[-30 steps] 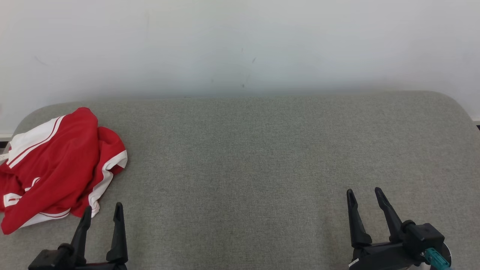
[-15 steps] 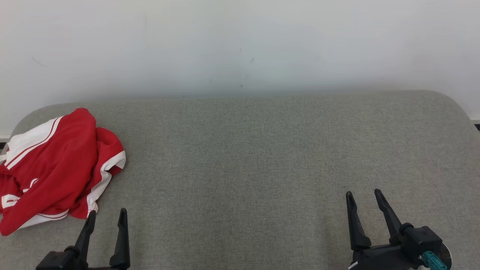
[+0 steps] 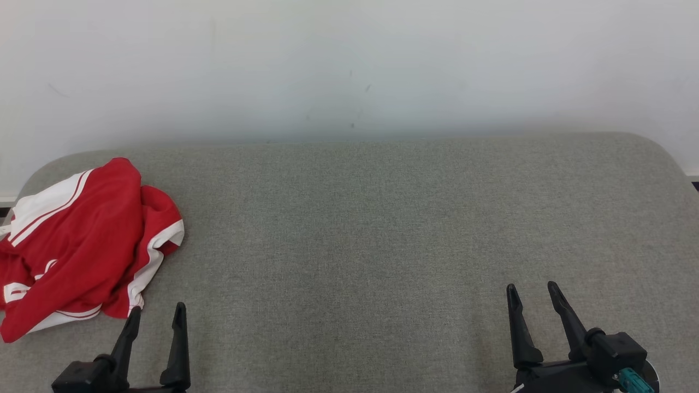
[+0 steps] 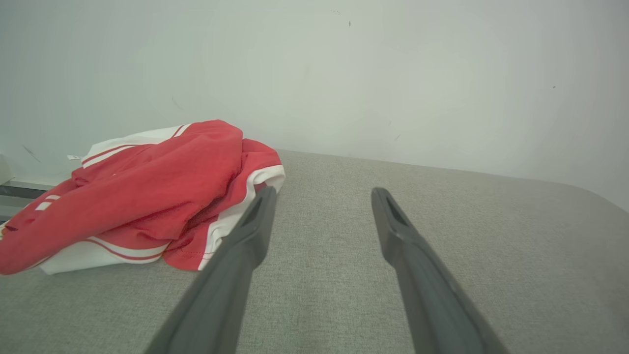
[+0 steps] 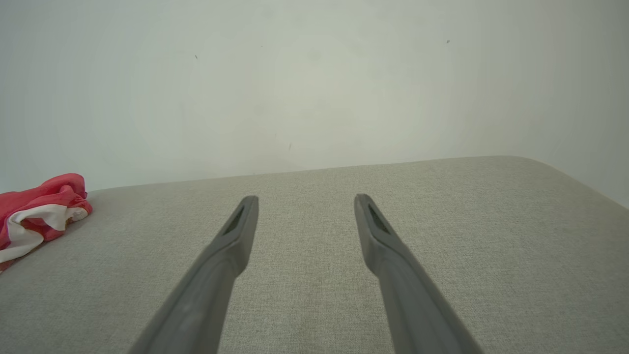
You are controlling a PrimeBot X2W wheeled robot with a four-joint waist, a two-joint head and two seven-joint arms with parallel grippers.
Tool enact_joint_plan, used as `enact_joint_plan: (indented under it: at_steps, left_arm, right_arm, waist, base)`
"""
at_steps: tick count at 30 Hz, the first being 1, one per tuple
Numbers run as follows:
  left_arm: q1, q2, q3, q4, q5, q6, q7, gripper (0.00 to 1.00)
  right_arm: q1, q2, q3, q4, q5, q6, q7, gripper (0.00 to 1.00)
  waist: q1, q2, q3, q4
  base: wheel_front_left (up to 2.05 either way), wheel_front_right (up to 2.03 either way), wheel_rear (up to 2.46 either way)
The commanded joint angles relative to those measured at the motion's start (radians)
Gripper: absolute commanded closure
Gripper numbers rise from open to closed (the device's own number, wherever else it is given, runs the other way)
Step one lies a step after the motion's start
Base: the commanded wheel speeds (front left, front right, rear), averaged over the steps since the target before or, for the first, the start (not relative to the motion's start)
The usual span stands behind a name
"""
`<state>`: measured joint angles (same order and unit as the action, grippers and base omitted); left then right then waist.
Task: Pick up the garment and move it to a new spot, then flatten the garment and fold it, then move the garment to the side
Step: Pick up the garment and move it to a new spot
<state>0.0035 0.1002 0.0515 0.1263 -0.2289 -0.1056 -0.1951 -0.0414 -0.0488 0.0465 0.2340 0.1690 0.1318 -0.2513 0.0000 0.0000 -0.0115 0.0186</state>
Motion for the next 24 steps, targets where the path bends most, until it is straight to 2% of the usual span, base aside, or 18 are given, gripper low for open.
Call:
enact_joint_plan:
  at_steps: [1,13,24]
  left_arm:
    - [0.007,0.006,0.0,-0.006,-0.001,0.004,0.001,0.0]
    - [0.008,0.015,-0.009,-0.005,0.002,0.019,0.003,0.0]
    - [-0.017,0.032,-0.008,0.011,0.008,0.037,-0.007,0.0]
  right_arm:
    - [0.005,-0.003,-0.001,-0.003,0.005,-0.002,0.003,0.0]
    - [0.013,-0.003,-0.004,-0.003,0.006,-0.002,0.01,0.0]
    - [0.005,-0.002,0.012,0.013,0.026,-0.002,0.003,0.0]
  waist:
    - [0.0,0.0,0.0,0.0]
    - [0.0,0.0,0.005,0.013]
    - [0.0,0.0,0.01,0.107]
  base:
    - [0.0,0.0,0.0]
    - [0.0,0.0,0.0]
    - [0.0,0.0,0.0]
